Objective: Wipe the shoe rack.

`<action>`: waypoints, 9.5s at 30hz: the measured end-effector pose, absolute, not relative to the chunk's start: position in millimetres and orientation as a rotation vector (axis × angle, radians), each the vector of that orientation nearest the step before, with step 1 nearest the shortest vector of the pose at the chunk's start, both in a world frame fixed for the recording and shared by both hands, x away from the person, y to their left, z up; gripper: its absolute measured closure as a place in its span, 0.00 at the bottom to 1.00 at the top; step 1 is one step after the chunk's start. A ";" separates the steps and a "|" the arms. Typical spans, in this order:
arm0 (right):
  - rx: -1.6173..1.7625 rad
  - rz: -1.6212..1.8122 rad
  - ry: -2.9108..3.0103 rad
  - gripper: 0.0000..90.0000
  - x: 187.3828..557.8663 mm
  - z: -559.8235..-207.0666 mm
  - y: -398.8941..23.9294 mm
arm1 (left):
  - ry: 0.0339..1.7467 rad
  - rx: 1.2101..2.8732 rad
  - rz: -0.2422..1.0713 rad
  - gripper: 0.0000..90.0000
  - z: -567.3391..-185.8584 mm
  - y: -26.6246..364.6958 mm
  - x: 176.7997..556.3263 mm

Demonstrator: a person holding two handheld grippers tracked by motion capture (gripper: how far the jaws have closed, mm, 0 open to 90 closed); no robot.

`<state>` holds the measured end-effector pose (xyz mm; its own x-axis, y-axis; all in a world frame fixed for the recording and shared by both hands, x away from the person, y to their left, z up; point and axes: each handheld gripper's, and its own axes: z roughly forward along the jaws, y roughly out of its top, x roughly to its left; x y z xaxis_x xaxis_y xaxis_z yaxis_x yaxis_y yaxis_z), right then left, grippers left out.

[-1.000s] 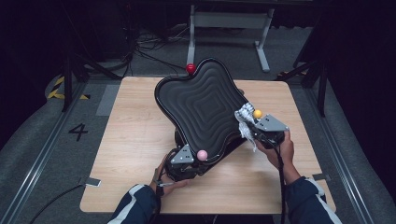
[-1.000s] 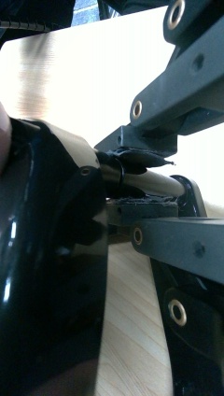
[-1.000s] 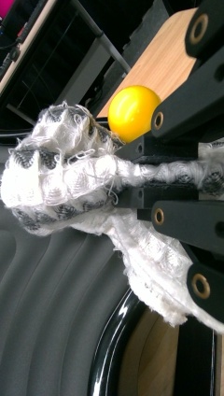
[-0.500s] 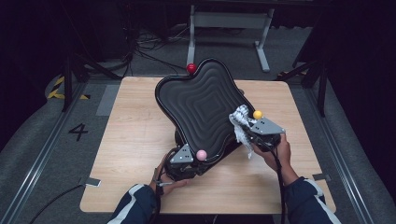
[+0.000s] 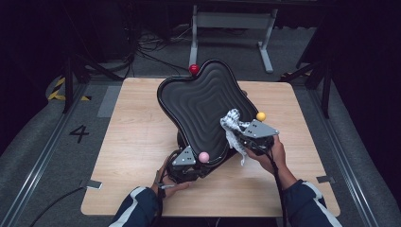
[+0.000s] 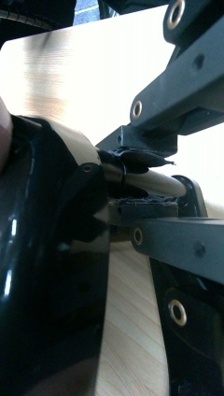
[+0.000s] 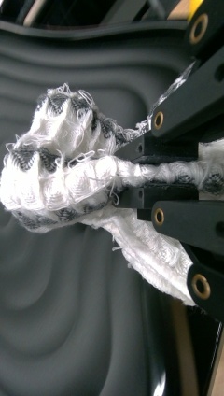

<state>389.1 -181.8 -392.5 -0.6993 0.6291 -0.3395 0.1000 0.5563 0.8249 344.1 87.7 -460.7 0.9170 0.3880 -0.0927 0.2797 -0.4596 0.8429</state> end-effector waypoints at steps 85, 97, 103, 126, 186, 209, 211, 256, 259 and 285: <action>0.767 0.992 2.094 0.90 404.5 -397.4 -227.9 | 0.520 2.190 0.212 0.52 -478.7 91.3 333.8; 0.763 0.990 2.097 0.90 404.2 -396.9 -227.9 | 0.539 2.210 0.331 0.64 -478.7 88.1 327.0; 0.742 0.984 2.108 0.90 402.9 -395.6 -223.8 | 0.516 2.197 0.273 0.78 -478.6 89.2 327.2; 0.425 1.021 2.244 0.89 371.6 -387.3 -143.0 | 0.531 2.176 0.248 0.81 -478.9 90.4 330.0; 0.763 0.942 2.143 0.90 432.7 -374.3 -190.1 | 0.545 2.178 0.224 0.81 -478.6 91.5 330.7; 0.411 1.052 2.266 0.89 385.8 -370.3 -110.1 | 0.539 2.176 0.227 0.81 -478.7 91.1 331.0; 0.391 1.046 2.270 0.89 385.6 -368.9 -106.1 | 0.540 2.176 0.227 0.81 -478.7 91.1 330.9; 0.777 0.906 2.156 0.89 459.0 -361.4 -189.4 | 0.546 2.174 0.227 0.81 -478.9 91.3 330.8; 0.739 0.909 2.178 0.89 453.8 -360.0 -181.2 | 0.546 2.175 0.224 0.81 -478.7 91.3 330.8; 0.460 0.990 2.252 0.88 418.6 -352.6 -104.6 | 0.545 2.179 0.222 0.81 -478.5 91.4 330.9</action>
